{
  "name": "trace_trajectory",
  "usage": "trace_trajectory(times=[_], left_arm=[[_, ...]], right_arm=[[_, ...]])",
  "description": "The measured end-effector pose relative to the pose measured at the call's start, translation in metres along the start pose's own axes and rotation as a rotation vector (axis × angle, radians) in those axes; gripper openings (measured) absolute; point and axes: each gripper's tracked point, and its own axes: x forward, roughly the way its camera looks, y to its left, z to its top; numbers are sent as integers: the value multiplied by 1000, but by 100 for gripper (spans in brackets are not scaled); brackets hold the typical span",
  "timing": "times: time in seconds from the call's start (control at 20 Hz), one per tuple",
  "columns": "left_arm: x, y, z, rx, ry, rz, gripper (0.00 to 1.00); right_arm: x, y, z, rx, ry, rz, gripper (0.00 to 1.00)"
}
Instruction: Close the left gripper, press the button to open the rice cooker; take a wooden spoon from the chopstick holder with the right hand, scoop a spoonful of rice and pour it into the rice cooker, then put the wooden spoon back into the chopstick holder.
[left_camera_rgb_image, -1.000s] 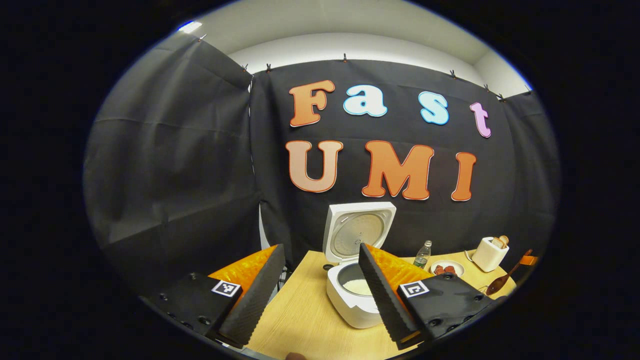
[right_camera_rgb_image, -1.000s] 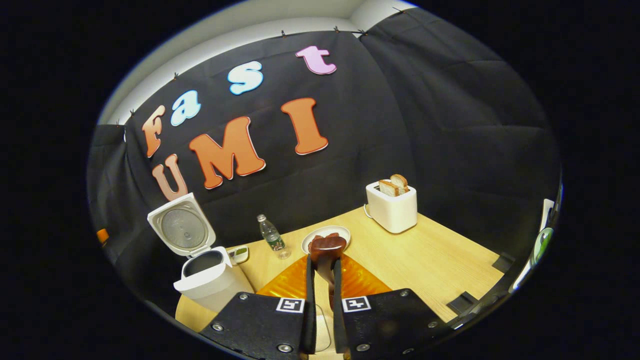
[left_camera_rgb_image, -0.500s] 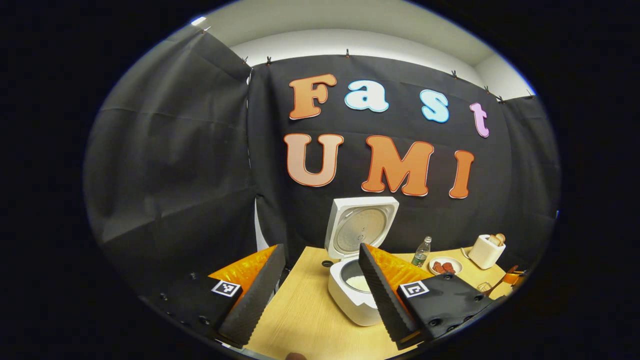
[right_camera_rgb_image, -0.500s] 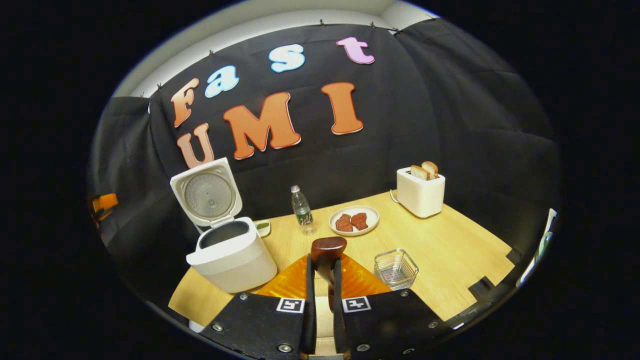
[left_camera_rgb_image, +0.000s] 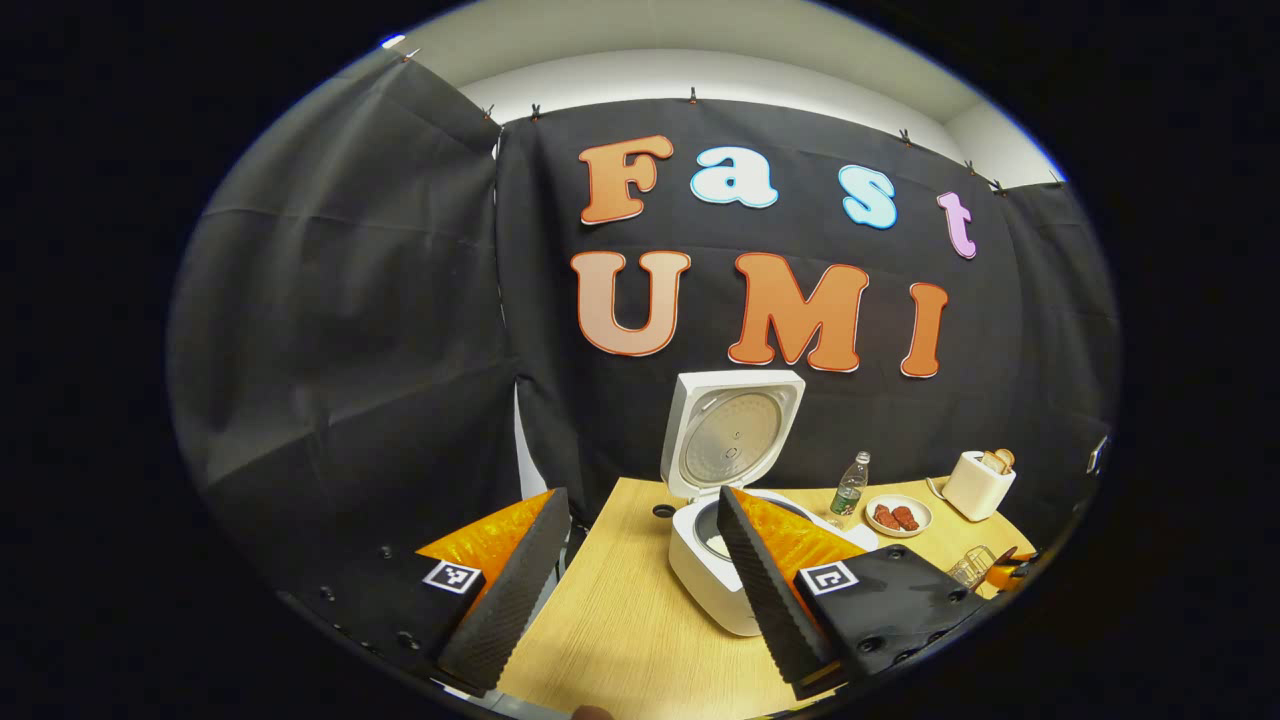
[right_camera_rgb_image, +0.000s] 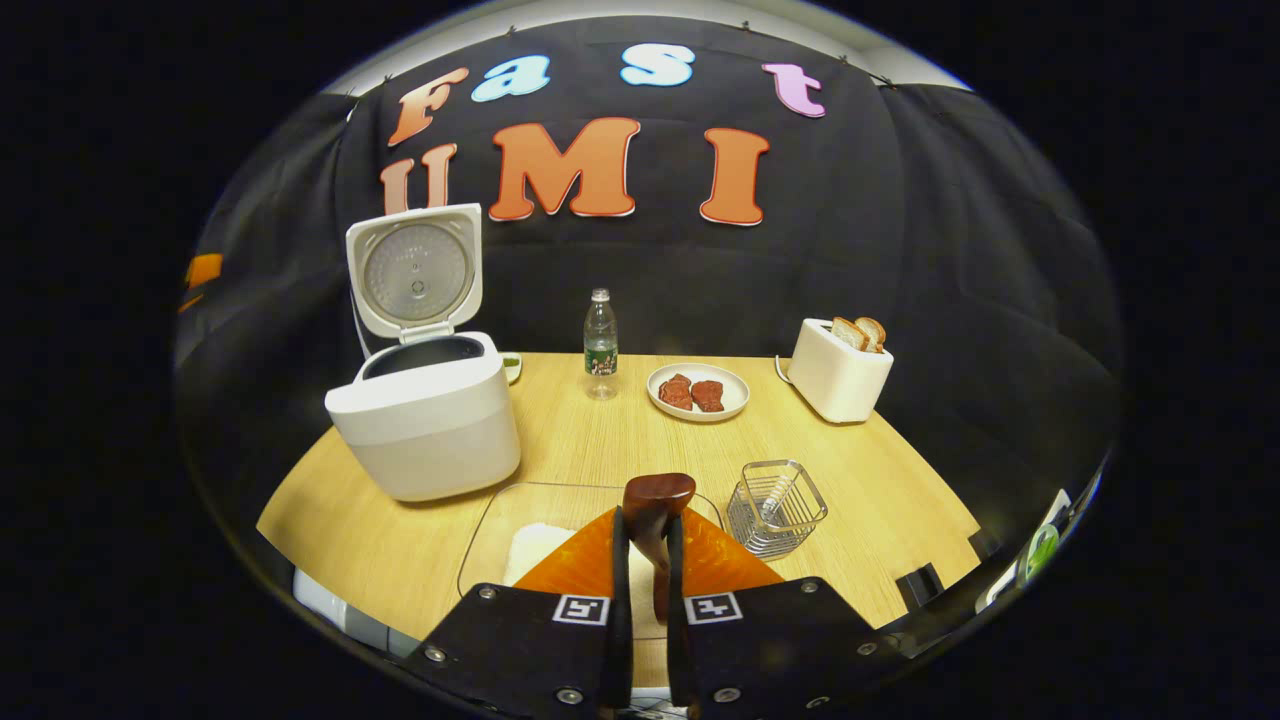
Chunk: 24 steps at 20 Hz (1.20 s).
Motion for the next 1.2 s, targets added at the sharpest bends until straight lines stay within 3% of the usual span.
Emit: trace_trajectory(times=[0.2,0.65,1.2], left_arm=[[1,7,-4,0,8,12,100],[1,11,-9,9,25,18,100],[1,5,-16,-6,52,11,100]], right_arm=[[0,12,-8,39,22,25,13],[8,50,-11,441,3,144,13],[29,41,-9,813,-16,224,13]])
